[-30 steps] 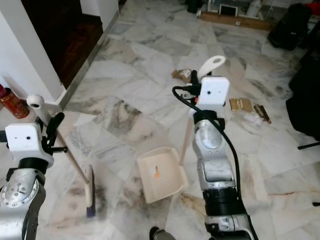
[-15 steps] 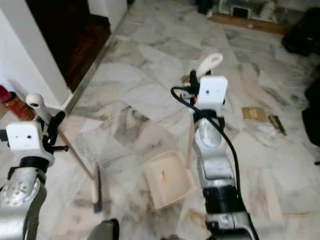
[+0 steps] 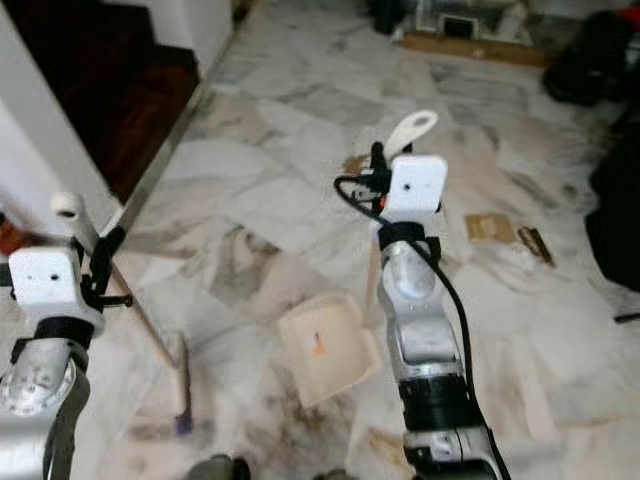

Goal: Sweep floor

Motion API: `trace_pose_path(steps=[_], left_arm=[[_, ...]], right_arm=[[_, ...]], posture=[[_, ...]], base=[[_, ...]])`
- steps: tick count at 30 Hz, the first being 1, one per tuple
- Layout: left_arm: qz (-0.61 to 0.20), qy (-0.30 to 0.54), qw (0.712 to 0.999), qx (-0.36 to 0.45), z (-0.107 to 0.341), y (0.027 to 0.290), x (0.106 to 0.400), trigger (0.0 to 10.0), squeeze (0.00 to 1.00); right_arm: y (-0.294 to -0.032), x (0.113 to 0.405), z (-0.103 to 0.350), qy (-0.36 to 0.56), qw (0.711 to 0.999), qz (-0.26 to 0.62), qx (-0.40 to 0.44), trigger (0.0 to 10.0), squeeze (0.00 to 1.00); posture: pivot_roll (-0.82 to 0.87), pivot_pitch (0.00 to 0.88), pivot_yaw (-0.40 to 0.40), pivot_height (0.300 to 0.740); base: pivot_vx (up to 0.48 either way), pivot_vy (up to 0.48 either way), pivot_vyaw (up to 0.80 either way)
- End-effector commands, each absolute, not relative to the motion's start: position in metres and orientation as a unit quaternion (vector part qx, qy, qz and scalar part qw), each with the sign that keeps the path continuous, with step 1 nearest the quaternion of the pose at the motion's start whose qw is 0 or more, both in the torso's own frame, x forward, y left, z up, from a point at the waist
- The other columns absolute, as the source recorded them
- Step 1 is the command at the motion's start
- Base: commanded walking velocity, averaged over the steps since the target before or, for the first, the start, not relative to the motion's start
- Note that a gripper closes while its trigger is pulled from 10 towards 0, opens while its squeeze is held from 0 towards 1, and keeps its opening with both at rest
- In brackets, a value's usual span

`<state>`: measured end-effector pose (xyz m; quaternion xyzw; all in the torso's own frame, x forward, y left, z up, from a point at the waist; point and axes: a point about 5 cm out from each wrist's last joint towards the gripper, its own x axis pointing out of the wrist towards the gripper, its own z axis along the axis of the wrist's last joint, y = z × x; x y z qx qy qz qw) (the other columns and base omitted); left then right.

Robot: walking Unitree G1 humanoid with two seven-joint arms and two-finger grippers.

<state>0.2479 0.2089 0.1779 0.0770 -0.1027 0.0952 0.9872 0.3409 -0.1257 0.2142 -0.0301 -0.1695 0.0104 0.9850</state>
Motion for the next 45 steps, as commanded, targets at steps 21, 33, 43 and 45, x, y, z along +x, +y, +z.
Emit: trace_pose_path(steps=[21,33,43,45], left_arm=[[0.088,-0.117,0.986,0.074,0.1811,0.2036,0.249,10.0,0.0],[0.095,-0.121,0.985,0.077,0.1831,0.2067,0.251,10.0,0.0],[0.104,-0.113,0.985,0.074,0.1801,0.2096,0.2479,10.0,0.0],[0.104,-0.113,0.985,0.073,0.18,0.2094,0.2479,10.0,0.0]], right_arm=[[-0.1294,0.3381,0.2267,-0.201,0.979,0.009,-0.03,10.0,0.0],[-0.1271,0.3387,0.2288,-0.206,0.978,0.014,-0.029,10.0,0.0],[-0.1263,0.3385,0.2269,-0.2,0.979,0.022,-0.024,10.0,0.0],[-0.1264,0.3385,0.2269,-0.2,0.979,0.022,-0.024,10.0,0.0]], posture=[[-0.04,0.17,-0.039,0.74],[-0.04,0.171,-0.04,0.74],[-0.04,0.186,-0.043,0.74],[-0.04,0.186,-0.043,0.74]], base=[[0.292,0.0,0.0],[0.306,0.0,0.0],[0.337,0.0,0.0],[0.352,0.0,0.0]])
